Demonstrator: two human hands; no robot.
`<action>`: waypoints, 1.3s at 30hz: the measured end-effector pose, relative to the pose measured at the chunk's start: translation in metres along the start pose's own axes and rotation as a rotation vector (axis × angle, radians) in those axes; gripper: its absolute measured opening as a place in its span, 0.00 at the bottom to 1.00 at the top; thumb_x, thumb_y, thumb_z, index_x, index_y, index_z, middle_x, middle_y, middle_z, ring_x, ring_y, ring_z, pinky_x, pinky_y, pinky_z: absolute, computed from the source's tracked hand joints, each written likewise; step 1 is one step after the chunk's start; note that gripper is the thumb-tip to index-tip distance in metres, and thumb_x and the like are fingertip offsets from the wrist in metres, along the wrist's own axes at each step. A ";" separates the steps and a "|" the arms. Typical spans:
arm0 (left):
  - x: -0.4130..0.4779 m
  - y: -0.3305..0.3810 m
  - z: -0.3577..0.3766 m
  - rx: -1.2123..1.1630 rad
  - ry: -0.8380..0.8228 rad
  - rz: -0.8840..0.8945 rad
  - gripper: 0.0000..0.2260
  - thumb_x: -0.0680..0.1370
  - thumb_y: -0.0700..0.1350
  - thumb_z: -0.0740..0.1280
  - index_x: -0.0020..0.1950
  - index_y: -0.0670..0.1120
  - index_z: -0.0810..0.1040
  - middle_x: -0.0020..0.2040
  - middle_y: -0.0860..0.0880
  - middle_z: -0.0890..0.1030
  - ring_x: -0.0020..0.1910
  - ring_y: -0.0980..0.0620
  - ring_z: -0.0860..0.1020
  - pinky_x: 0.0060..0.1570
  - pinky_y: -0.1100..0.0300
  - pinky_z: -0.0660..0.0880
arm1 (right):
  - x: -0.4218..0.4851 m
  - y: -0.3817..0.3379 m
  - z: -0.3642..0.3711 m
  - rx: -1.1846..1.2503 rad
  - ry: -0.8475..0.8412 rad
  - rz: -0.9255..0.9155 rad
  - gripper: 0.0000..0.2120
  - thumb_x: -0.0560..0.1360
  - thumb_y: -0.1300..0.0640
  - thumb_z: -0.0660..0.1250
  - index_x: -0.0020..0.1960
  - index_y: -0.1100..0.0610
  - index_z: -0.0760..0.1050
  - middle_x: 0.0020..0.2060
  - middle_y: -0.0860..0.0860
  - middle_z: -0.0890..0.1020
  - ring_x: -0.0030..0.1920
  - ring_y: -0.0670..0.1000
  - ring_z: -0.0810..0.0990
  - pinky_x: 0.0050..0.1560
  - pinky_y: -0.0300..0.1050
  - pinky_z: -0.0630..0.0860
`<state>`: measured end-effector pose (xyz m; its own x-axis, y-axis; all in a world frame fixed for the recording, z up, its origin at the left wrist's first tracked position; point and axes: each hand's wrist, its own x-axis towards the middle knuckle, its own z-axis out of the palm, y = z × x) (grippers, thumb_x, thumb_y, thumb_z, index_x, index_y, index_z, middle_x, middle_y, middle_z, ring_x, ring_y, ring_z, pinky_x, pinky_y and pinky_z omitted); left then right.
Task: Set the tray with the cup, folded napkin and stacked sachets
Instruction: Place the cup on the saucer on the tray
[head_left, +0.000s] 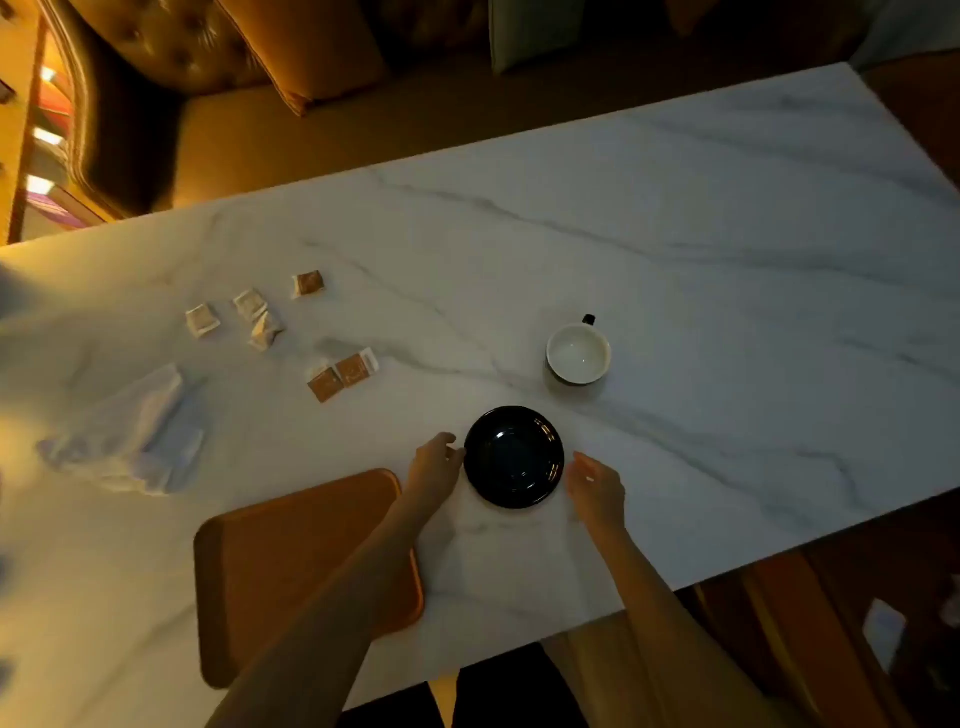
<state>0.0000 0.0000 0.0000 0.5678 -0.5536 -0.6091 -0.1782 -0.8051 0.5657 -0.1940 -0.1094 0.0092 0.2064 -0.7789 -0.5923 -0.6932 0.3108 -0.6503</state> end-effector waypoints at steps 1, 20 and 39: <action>0.003 0.002 0.003 -0.007 -0.012 -0.006 0.18 0.81 0.45 0.64 0.69 0.39 0.73 0.61 0.38 0.80 0.60 0.40 0.78 0.58 0.52 0.73 | 0.002 0.001 0.002 0.052 0.006 0.010 0.11 0.75 0.55 0.62 0.42 0.59 0.80 0.38 0.56 0.82 0.40 0.54 0.78 0.47 0.49 0.75; -0.062 -0.090 -0.049 -0.435 0.052 -0.245 0.09 0.79 0.36 0.65 0.59 0.37 0.73 0.52 0.38 0.80 0.42 0.43 0.83 0.42 0.50 0.83 | -0.036 -0.026 0.080 0.126 -0.217 -0.025 0.13 0.73 0.65 0.68 0.55 0.56 0.82 0.45 0.55 0.85 0.46 0.53 0.84 0.47 0.52 0.83; -0.144 -0.298 -0.140 -0.542 0.164 -0.534 0.05 0.78 0.37 0.65 0.51 0.44 0.71 0.46 0.41 0.81 0.40 0.43 0.83 0.44 0.50 0.80 | -0.161 -0.014 0.286 -0.111 -0.400 -0.076 0.17 0.77 0.63 0.65 0.65 0.59 0.75 0.59 0.57 0.81 0.59 0.57 0.79 0.59 0.58 0.77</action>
<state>0.0835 0.3494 -0.0027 0.5851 -0.0481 -0.8095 0.5468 -0.7138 0.4376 -0.0197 0.1679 -0.0222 0.4966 -0.5174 -0.6969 -0.7315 0.1827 -0.6569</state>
